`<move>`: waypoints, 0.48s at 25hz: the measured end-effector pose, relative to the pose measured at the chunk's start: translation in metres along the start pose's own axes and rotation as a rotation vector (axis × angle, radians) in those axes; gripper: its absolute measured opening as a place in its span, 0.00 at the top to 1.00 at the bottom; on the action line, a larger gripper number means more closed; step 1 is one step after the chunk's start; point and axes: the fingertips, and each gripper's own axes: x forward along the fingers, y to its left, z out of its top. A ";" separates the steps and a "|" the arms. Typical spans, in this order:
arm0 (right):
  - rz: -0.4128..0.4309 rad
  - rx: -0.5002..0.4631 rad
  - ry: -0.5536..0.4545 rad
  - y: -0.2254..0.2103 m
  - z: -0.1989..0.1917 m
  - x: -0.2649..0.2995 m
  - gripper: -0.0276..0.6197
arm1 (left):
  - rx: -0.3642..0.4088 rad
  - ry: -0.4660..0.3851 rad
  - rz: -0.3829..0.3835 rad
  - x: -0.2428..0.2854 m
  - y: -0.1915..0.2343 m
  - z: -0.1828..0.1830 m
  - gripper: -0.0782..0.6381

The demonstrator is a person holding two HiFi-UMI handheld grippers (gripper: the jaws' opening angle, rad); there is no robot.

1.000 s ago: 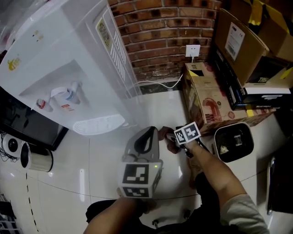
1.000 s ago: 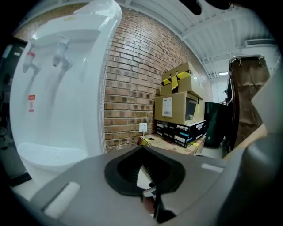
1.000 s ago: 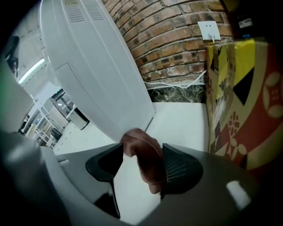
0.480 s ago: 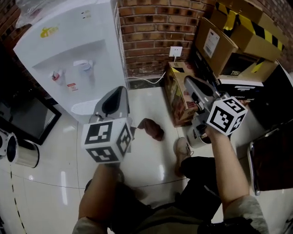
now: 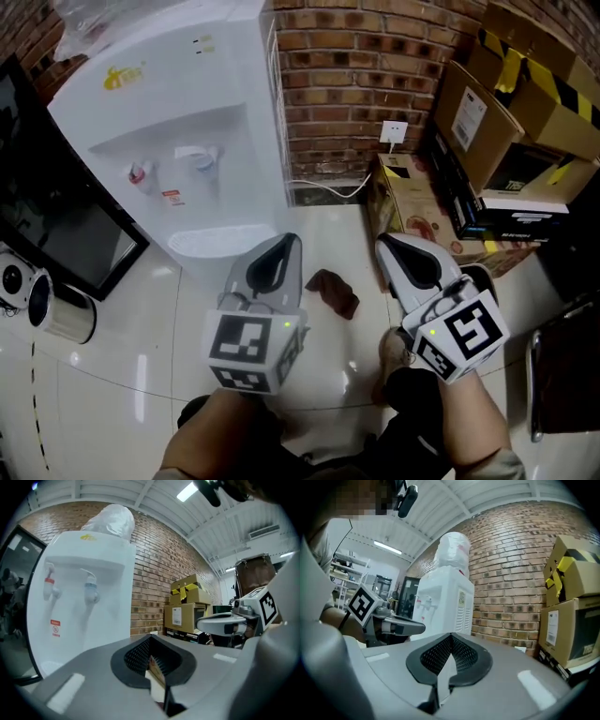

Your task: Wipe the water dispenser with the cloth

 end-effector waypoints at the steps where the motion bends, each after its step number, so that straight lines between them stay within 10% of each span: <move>1: -0.003 0.008 0.001 0.000 -0.002 -0.001 0.94 | -0.007 0.002 0.011 0.002 0.002 0.000 0.89; 12: -0.145 0.125 -0.071 -0.032 0.006 -0.028 0.94 | 0.027 0.003 -0.027 0.003 -0.016 0.007 0.89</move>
